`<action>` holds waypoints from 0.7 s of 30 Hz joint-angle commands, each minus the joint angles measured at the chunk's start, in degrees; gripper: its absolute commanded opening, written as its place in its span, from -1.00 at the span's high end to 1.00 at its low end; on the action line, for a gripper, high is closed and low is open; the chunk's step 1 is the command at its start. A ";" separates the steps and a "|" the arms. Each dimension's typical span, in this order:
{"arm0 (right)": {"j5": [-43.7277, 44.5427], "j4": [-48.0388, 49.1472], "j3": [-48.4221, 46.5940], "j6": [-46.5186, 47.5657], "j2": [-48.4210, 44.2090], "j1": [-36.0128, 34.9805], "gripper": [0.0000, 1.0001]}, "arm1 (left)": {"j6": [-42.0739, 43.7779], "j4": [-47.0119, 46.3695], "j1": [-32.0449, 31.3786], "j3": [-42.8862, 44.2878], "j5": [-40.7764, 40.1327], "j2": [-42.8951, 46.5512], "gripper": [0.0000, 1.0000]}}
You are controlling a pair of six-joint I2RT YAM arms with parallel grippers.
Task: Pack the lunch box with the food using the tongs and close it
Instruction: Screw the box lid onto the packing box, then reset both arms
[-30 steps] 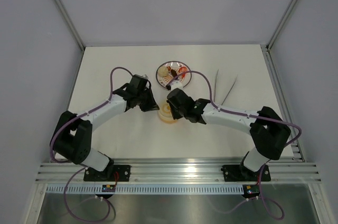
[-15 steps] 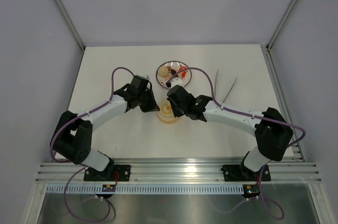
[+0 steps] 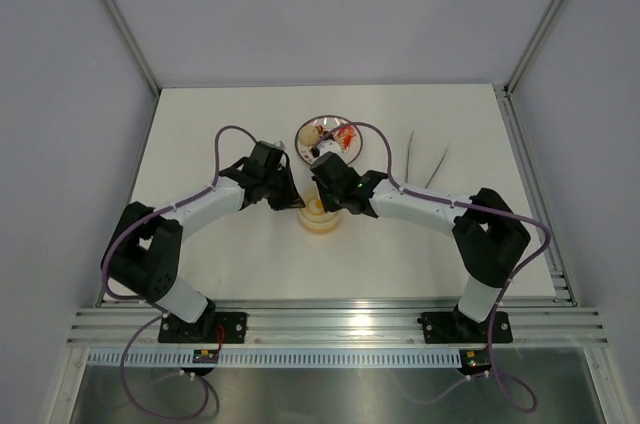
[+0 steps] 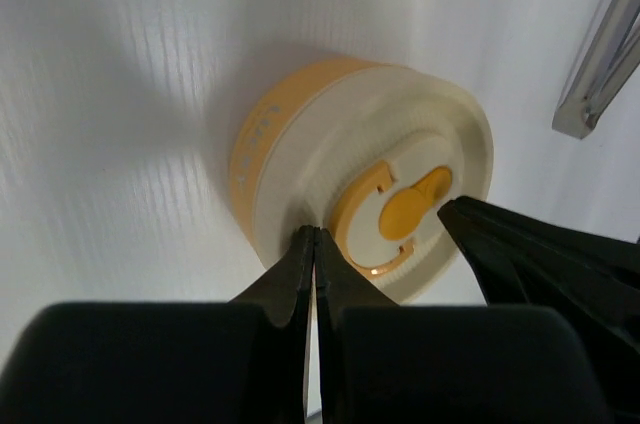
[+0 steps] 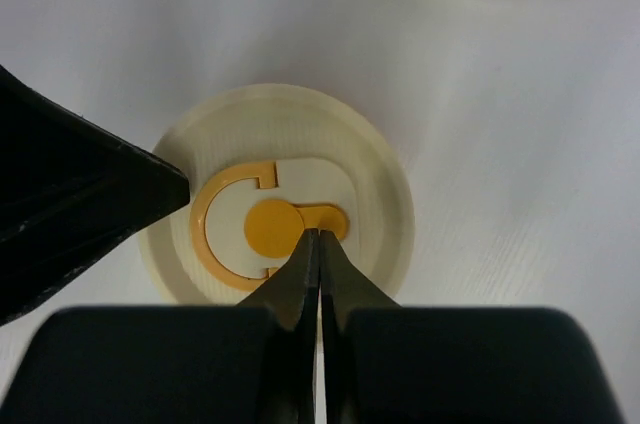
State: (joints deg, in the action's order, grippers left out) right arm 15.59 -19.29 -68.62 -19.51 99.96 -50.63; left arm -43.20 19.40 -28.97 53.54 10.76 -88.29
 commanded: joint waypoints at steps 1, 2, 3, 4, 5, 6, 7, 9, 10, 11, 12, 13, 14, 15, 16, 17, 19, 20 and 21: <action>-1.80 -1.80 -2.74 -0.27 2.43 0.36 1.00 | 0.40 -2.44 0.06 -1.77 0.13 -1.36 1.00; -1.97 -2.07 -2.75 -0.36 2.08 0.36 1.00 | 0.48 -2.26 -0.03 -1.86 0.13 -1.01 1.00; -1.71 -2.42 -2.66 -0.53 1.30 0.36 1.00 | 0.57 -2.00 -0.03 -1.95 0.13 -0.57 1.00; -1.45 -2.51 -2.57 -0.62 -0.89 0.36 1.00 | 0.66 -1.82 0.05 -1.77 0.13 0.04 1.00; -1.10 -2.68 -2.48 -0.62 -2.21 0.36 1.00 | 1.01 -0.78 -0.03 -1.42 -0.13 1.62 1.00; -0.22 -2.94 -2.31 -0.53 -3.79 0.27 1.00 | 1.27 -0.07 0.05 -0.38 -0.56 2.59 1.00; 0.39 -3.12 -2.39 -0.44 -6.68 0.36 1.00 | 1.54 1.59 0.06 0.24 -0.92 3.55 1.00; 3.12 -3.91 -2.48 -0.09 -9.25 0.27 1.00 | 2.68 3.36 0.06 1.74 -2.32 6.72 1.00; 4.34 -4.18 -2.48 0.08 -11.78 0.36 0.93 | 3.20 5.19 0.06 3.48 -2.85 7.69 1.00; 5.66 -4.61 -2.40 0.08 -12.85 0.36 0.79 | 4.17 6.26 0.06 4.37 -3.46 8.74 1.00; 8.46 -5.31 -2.13 0.08 -13.91 0.45 0.54 | 4.79 7.31 0.06 5.16 -4.86 10.66 1.00; 9.88 -5.76 -1.96 0.08 -15.74 0.45 -0.03 | 5.31 8.89 -0.03 5.87 -5.57 11.73 1.00; 12.16 -6.72 -1.70 -0.70 -16.55 0.79 -0.30 | 6.36 9.42 0.05 6.75 -6.19 12.96 1.00; 13.14 -7.34 -1.00 -1.32 -17.42 1.49 -0.58 | 7.07 9.87 0.06 7.02 -7.50 15.41 1.00; 14.10 -7.95 -0.64 -1.84 -19.00 1.85 -0.98 | 7.51 10.48 0.06 7.11 -8.03 16.65 1.00; 16.29 -9.44 -0.20 -3.50 -19.71 2.29 -0.99 | 8.82 10.57 0.06 7.19 -8.39 18.05 0.92; 18.67 -11.11 1.29 -5.62 -22.17 3.61 -0.99 | 10.67 11.01 -0.03 6.93 -9.53 22.17 0.53; 21.03 -12.95 1.82 -7.98 -22.88 4.05 -0.99 | 11.20 11.01 -0.03 6.32 -9.97 23.59 -0.10; 22.27 -14.01 2.95 -9.31 -24.36 4.48 -0.99 | 11.64 11.19 0.05 5.97 -10.50 25.08 -0.39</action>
State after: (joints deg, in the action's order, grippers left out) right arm 29.43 -27.35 -68.20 -23.20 78.13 -47.66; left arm -34.92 29.23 -28.86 58.59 3.92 -67.55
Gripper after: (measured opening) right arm 0.990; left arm 0.558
